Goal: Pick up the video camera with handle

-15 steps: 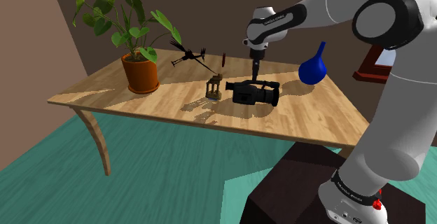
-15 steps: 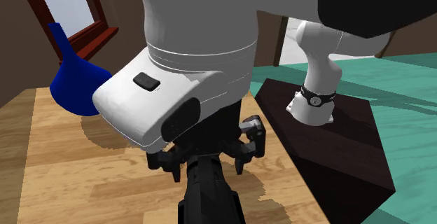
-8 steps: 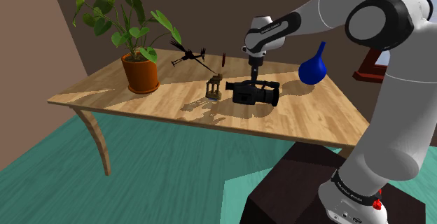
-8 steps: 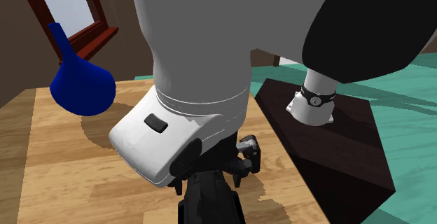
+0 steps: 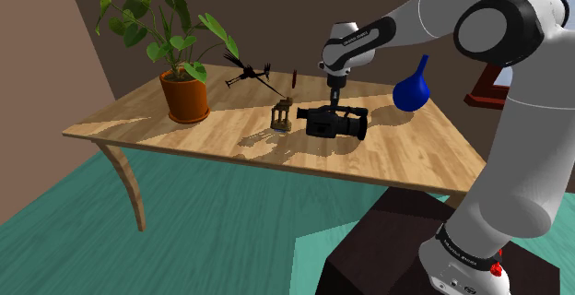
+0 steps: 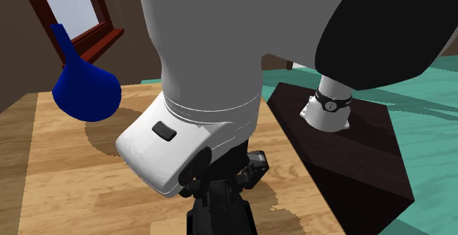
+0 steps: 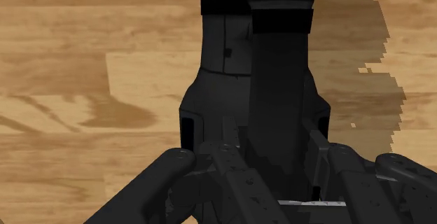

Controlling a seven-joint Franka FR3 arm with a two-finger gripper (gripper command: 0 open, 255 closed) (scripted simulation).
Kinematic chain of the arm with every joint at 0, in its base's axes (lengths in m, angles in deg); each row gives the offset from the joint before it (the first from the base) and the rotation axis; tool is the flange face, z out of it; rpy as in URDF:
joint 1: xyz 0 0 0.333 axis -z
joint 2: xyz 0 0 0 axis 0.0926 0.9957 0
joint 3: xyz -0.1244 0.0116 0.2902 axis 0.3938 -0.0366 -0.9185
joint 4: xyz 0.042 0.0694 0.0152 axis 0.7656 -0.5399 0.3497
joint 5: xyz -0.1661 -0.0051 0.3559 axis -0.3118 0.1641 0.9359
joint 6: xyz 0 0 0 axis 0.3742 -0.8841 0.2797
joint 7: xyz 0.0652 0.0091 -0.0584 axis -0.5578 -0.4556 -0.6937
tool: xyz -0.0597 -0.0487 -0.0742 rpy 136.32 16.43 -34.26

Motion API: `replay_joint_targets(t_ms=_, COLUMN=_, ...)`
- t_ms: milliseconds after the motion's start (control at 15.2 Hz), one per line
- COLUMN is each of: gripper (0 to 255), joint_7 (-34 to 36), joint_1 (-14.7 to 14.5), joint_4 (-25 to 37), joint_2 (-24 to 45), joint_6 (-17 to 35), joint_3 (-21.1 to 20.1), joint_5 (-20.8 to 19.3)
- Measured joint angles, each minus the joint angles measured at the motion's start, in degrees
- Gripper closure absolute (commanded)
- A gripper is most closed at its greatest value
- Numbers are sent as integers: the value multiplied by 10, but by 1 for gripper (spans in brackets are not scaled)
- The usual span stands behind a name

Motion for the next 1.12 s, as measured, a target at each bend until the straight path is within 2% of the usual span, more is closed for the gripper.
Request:
replay_joint_targets(t_ms=396, gripper=255, joint_7=0, joint_1=0, joint_4=6, joint_2=-5, joint_6=-13, joint_3=1, joint_5=-2)
replay_joint_targets(t_ms=1122, gripper=255, joint_7=4, joint_1=-2, joint_4=58, joint_2=-33, joint_6=-91, joint_3=3, joint_5=-12)
